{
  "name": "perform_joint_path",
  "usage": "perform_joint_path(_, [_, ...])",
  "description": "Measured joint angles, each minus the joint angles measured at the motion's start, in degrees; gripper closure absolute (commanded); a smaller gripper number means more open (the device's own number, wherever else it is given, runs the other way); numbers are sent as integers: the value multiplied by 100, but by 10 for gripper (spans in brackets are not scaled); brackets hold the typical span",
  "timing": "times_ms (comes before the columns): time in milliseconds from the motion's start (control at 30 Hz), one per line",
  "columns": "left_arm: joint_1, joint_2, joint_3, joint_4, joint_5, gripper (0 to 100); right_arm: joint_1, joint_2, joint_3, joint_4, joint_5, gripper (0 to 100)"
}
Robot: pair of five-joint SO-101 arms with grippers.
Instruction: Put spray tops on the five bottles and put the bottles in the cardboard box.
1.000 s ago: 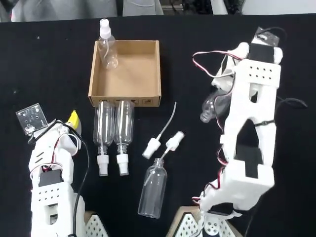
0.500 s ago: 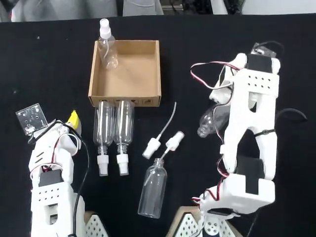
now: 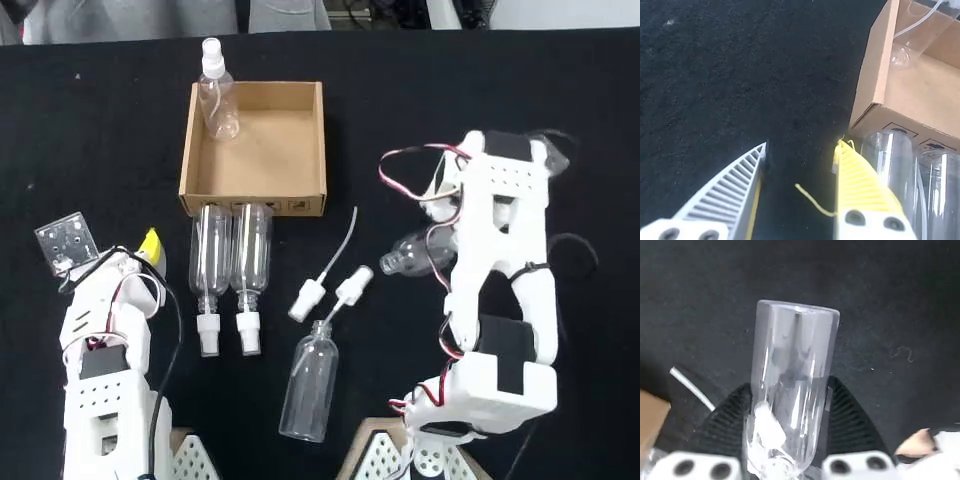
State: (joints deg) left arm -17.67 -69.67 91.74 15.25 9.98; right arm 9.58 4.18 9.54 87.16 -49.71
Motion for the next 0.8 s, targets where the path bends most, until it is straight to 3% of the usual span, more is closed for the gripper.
perform_joint_path(367, [0, 0, 0, 0, 0, 790, 0, 0, 589, -721, -360, 972])
perform_joint_path(600, [0, 0, 0, 0, 0, 790, 0, 0, 589, -756, -360, 745])
perform_joint_path(800, [0, 0, 0, 0, 0, 790, 0, 0, 589, -756, -360, 723])
